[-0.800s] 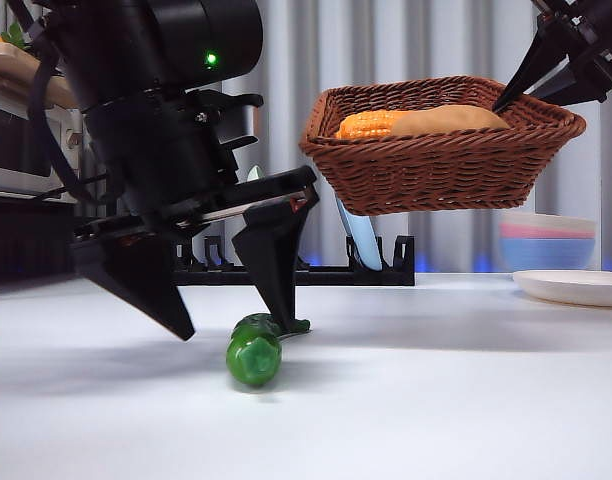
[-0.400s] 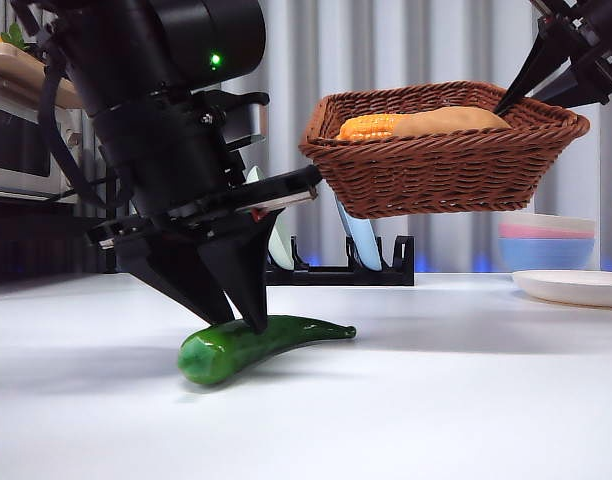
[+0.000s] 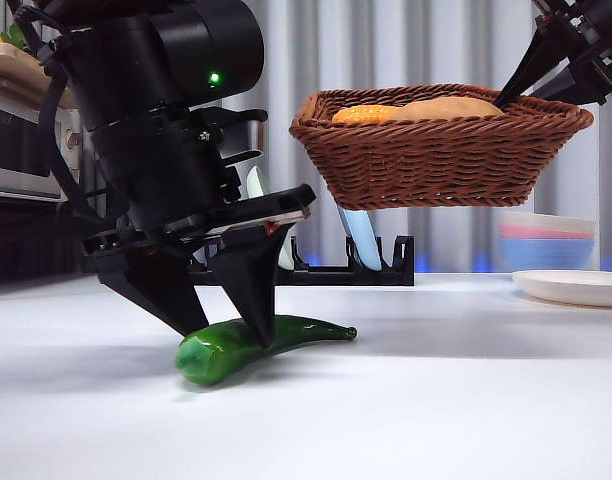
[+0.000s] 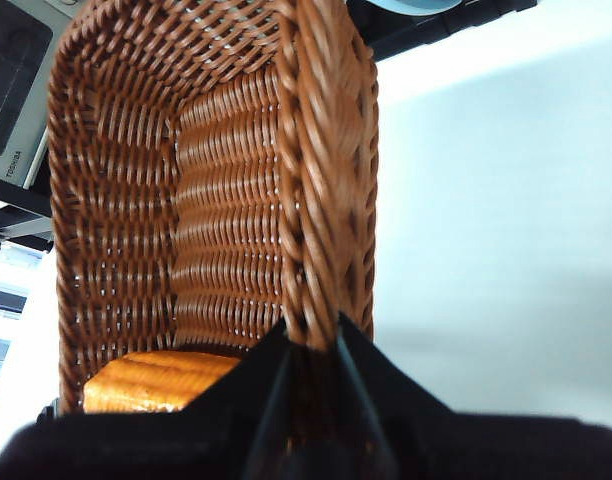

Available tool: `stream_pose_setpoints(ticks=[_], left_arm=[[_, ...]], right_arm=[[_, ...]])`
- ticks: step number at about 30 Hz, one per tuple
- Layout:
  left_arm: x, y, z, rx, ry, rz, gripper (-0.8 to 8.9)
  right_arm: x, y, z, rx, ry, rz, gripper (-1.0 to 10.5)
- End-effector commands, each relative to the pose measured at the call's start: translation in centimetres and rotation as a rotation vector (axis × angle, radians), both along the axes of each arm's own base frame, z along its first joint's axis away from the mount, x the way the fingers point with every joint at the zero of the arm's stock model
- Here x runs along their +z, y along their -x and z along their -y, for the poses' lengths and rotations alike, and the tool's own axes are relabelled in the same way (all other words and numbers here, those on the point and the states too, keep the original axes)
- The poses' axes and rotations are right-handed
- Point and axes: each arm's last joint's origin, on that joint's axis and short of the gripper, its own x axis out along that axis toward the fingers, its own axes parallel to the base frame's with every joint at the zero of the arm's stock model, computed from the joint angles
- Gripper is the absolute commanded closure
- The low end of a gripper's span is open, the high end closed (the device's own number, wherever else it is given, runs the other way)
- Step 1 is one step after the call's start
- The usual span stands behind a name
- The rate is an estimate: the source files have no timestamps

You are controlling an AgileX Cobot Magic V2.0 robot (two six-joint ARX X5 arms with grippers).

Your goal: Pick up the basket,pick up the corn from the table,pick up the potato from the table,pick up the cucumber from the table,put all items into the basket

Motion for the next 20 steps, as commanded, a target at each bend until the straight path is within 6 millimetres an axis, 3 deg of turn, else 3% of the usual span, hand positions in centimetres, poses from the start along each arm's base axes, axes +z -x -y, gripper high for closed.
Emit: stream_pose_setpoints(ticks=[1, 2, 13, 16, 20], left_arm=[[-0.4, -0.1, 0.0, -0.010, -0.014, -0.002, 7.29], [-0.4, -0.1, 0.0, -0.014, -0.015, -0.001, 8.30], [-0.8, 0.2, 0.0, -0.077, -0.056, -0.006, 8.22], [1.2, 1.1, -0.8, -0.087, -0.055, 0.007, 8.22], [6.3, 3.9, -3.1, -0.092, -0.013, 0.071, 8.22]], right_arm=[[0.7, 0.0, 0.0, 0.006, -0.016, 0.023, 9.6], [0.6, 0.0, 0.0, 0.006, -0.015, 0.020, 9.6], [0.6, 0.2, 0.0, 0.011, -0.005, 0.008, 9.6], [0.6, 0.3, -0.1, 0.014, -0.002, 0.007, 9.6], [0.6, 0.3, -0.4, 0.026, 0.009, 0.015, 9.6]])
